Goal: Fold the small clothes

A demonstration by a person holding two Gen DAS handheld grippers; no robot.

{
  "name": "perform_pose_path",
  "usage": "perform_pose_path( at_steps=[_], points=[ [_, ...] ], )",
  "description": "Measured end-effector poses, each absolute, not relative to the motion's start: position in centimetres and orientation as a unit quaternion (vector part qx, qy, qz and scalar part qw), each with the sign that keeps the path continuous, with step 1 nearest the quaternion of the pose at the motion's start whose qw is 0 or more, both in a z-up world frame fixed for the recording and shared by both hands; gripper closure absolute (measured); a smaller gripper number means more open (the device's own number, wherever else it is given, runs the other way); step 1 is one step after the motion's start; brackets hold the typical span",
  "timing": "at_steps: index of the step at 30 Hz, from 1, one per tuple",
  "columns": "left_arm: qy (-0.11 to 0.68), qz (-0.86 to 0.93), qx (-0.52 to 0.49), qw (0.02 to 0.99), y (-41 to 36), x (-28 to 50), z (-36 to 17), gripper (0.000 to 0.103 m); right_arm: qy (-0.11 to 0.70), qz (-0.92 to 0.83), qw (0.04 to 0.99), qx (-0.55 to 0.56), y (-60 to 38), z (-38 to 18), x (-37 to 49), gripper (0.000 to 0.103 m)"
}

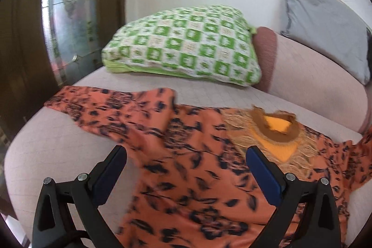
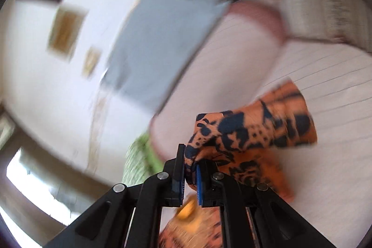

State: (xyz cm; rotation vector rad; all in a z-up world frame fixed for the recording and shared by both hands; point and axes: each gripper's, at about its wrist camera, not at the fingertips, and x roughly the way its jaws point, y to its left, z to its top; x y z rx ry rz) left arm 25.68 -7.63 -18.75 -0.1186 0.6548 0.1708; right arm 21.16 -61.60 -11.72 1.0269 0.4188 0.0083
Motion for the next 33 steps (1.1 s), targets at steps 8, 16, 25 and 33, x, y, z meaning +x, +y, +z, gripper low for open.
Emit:
perform_pose_path(
  at_steps=[8,16,25,33],
  points=[
    [0.313,0.15,-0.105,0.932,0.3,25.6,-17.9,0.001,0.339,0.119,0.843,0.4,-38.3,-14.9,29.3,0.091],
    [0.315,0.197,-0.14,0.918,5.6,26.0,-17.7,0.001,0.539,0.192,0.736,0.363,-22.8,-27.3,31.9,0.03],
    [0.313,0.109,-0.111,0.937,0.7,26.4,-17.3,0.001,0.459,0.198,0.763,0.41,-32.1,-24.5,24.4,0.03],
    [0.304,-0.014,0.079,0.949,-11.2,26.0,-19.0,0.001,0.374,0.121,0.717,0.575,-42.0,-29.2,21.0,0.029]
  ],
)
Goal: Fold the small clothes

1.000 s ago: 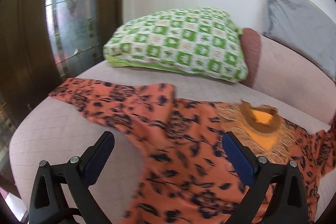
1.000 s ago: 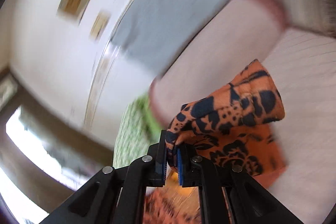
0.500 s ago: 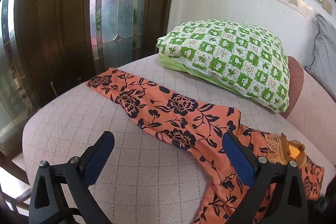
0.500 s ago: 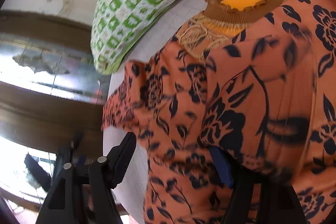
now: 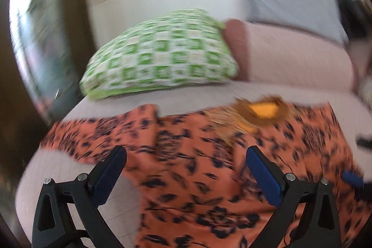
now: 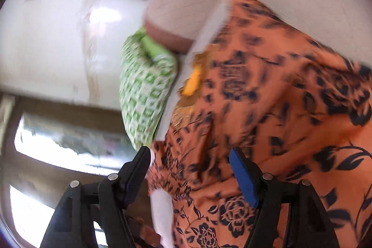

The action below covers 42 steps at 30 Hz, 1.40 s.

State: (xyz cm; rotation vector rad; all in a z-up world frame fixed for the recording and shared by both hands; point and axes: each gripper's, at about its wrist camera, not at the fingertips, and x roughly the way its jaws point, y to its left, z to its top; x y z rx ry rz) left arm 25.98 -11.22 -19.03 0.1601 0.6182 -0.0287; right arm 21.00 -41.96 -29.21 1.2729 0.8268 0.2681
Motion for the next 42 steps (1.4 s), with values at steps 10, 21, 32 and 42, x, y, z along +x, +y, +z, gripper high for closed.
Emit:
perform_pose_path(
  at_steps=[10,21,32,42],
  points=[
    [0.346,-0.094,0.112,0.927,-19.6,27.1,-22.5,0.001,0.344,0.123,0.665,0.652,-46.0,-33.1,23.4,0.029],
    [0.36,0.107,0.111,0.92,-14.9,31.0,-23.3,0.001,0.37,0.125,0.667,0.635,-46.2,-34.1,24.4,0.03],
    [0.386,0.09,0.104,0.912,-10.4,29.6,-21.5,0.001,0.384,0.181,0.687,0.59,-40.8,-30.9,26.7,0.029],
    [0.386,0.173,0.021,0.906,0.8,30.3,-19.5,0.001,0.479,0.159,0.662,0.554,-32.2,-30.1,33.5,0.029]
  ],
)
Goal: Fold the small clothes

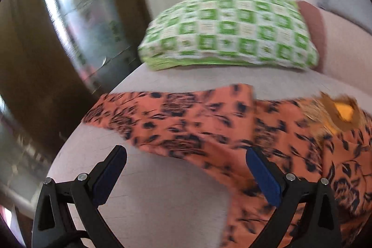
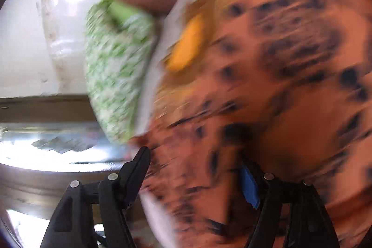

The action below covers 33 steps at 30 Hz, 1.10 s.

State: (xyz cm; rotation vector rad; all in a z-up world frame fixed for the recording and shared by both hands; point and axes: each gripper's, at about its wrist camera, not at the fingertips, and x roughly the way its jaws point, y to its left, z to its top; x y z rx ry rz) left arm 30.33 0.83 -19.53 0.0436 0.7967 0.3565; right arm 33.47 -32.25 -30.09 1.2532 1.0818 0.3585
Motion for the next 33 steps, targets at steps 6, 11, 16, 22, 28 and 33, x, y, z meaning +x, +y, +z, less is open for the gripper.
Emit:
perform_pose_path(
  at_steps=[6,11,16,22,28,33],
  points=[
    [0.382,0.203,-0.036,0.901,6.0,29.4,-18.8,0.001,0.373,0.312,0.69,0.536,-26.2,-20.1,34.5,0.026],
    [0.404,0.216,-0.068,0.886,8.8,29.3,-19.5,0.001,0.453,0.236,0.724,0.463,-24.6,-22.7,33.9,0.026],
    [0.43,0.246,-0.114,0.861,12.0,29.4,-20.8,0.001,0.506,0.204,0.712,0.442,-23.4,-28.8,33.3,0.065],
    [0.438,0.269,-0.213,0.831,17.7,28.7,-22.5,0.001,0.552,0.177,0.7,0.418,-24.2,-31.6,32.1,0.081],
    [0.397,0.25,-0.307,0.828,23.2,28.6,-23.4,0.001,0.538,0.205,0.747,0.333,-27.0,-29.1,25.2,0.078],
    [0.357,0.18,-0.428,0.81,27.2,29.5,-25.3,0.015,0.543,0.211,0.747,0.319,-28.6,-31.0,22.6,0.079]
  ],
)
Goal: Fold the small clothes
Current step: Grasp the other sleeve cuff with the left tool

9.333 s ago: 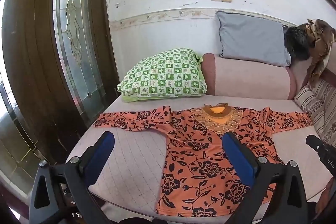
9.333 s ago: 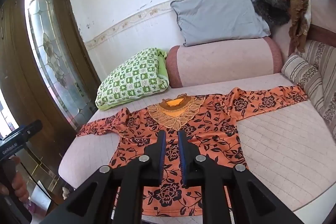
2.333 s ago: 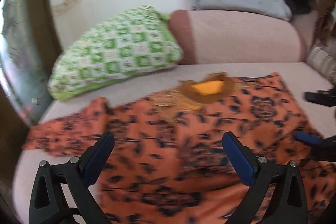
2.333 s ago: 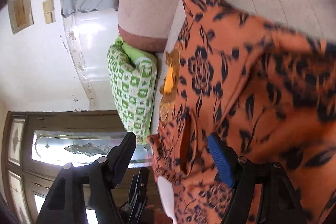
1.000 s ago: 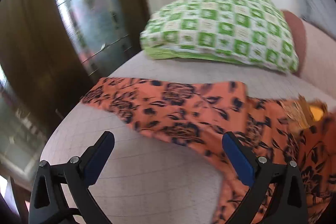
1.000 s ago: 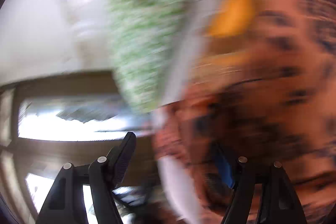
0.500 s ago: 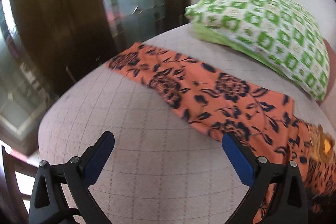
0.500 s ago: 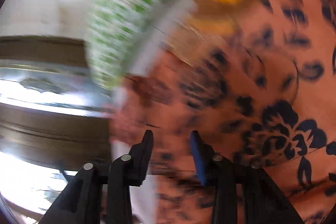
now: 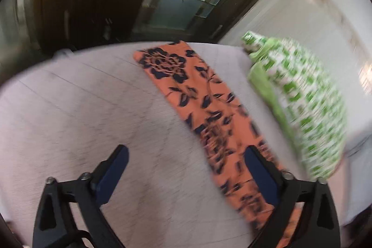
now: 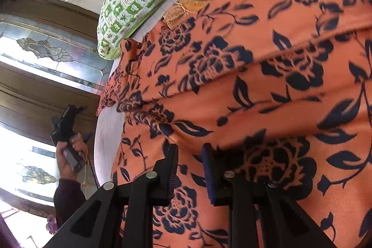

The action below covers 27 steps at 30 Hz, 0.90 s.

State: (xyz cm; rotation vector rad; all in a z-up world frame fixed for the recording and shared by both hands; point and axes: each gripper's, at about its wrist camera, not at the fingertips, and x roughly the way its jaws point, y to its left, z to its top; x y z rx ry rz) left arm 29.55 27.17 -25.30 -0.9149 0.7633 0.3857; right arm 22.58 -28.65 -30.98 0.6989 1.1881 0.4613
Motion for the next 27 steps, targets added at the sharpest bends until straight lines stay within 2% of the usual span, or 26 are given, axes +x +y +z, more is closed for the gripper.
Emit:
perform_pose_path(
  at_steps=[3,5,16,17,18,20,23,27],
  points=[
    [0.351,0.146,-0.471,0.796,27.8,31.0,-26.5,0.035,0.544,0.218,0.74,0.331,-28.2,-31.1,23.6,0.079],
    [0.366,0.142,-0.464,0.794,27.4,32.4,-27.1,0.04,0.549,0.222,0.737,0.325,-27.5,-31.1,23.8,0.079],
    [0.36,0.153,-0.476,0.788,27.3,37.5,-28.1,0.04,0.552,0.244,0.707,0.369,-28.0,-31.8,24.2,0.079],
    [0.362,0.161,-0.468,0.79,27.3,37.7,-28.0,0.05,0.551,0.245,0.708,0.368,-28.1,-31.7,24.1,0.079],
    [0.369,0.177,-0.455,0.791,27.2,38.0,-28.0,0.07,0.551,0.245,0.708,0.368,-28.1,-31.7,24.1,0.079],
    [0.371,0.196,-0.454,0.786,27.3,38.1,-28.4,0.094,0.55,0.245,0.708,0.369,-28.3,-31.7,24.1,0.079],
    [0.356,0.195,-0.47,0.784,27.2,37.6,-28.5,0.095,0.546,0.242,0.713,0.366,-28.5,-31.4,24.0,0.079],
    [0.338,0.194,-0.426,0.817,25.0,37.0,-25.3,0.096,0.538,0.237,0.724,0.36,-29.0,-30.6,23.7,0.079]
  ],
)
